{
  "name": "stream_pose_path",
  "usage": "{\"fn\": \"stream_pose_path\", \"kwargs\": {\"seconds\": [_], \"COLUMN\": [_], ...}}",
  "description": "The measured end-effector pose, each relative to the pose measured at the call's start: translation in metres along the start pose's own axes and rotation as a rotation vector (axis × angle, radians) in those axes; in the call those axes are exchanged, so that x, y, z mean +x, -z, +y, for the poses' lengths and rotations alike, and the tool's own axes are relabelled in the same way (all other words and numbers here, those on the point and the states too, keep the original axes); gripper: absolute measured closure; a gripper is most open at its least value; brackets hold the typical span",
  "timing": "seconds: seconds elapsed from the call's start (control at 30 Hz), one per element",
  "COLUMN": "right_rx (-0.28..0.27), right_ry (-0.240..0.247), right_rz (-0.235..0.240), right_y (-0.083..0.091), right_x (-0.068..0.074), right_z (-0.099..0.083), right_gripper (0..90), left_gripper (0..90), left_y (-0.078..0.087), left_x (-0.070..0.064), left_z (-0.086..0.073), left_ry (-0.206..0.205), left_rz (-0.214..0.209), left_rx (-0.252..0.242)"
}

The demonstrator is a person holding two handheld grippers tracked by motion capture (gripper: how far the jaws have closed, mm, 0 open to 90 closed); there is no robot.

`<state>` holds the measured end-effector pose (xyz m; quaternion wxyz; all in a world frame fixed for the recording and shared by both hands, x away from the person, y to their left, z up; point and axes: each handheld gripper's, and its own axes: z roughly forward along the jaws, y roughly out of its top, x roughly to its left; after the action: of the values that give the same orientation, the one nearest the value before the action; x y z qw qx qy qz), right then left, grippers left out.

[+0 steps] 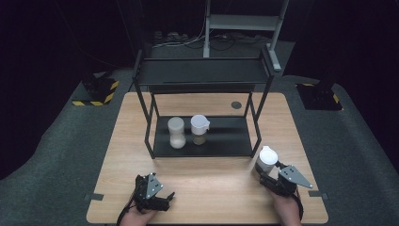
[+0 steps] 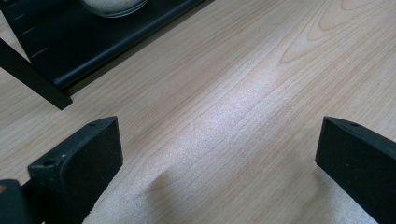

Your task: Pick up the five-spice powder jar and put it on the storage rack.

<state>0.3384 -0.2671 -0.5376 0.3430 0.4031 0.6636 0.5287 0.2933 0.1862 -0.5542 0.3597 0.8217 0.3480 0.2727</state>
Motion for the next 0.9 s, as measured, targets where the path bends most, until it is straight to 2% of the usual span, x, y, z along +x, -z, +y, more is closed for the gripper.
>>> {"fn": "stream_pose_path", "kwargs": {"seconds": [0.13,0.23,0.9], "right_rx": [-0.031,-0.044,-0.057], "right_ry": [0.024,0.017,0.013], "right_rz": [-0.007,0.002,0.057], "right_y": [0.005,0.008,0.006], "right_x": [0.004,0.007,0.025], "right_z": [0.006,0.01,0.018], "right_gripper": [30.6,30.6,30.6], "left_gripper": [0.8,0.8,0.8], "left_y": [0.0,0.0,0.0], "left_x": [0.0,0.0,0.0], "left_z": [0.0,0.0,0.0], "left_ry": [0.0,-0.001,-0.003], "left_rz": [-0.002,-0.004,-0.005], "left_rx": [0.0,0.001,-0.002]}}
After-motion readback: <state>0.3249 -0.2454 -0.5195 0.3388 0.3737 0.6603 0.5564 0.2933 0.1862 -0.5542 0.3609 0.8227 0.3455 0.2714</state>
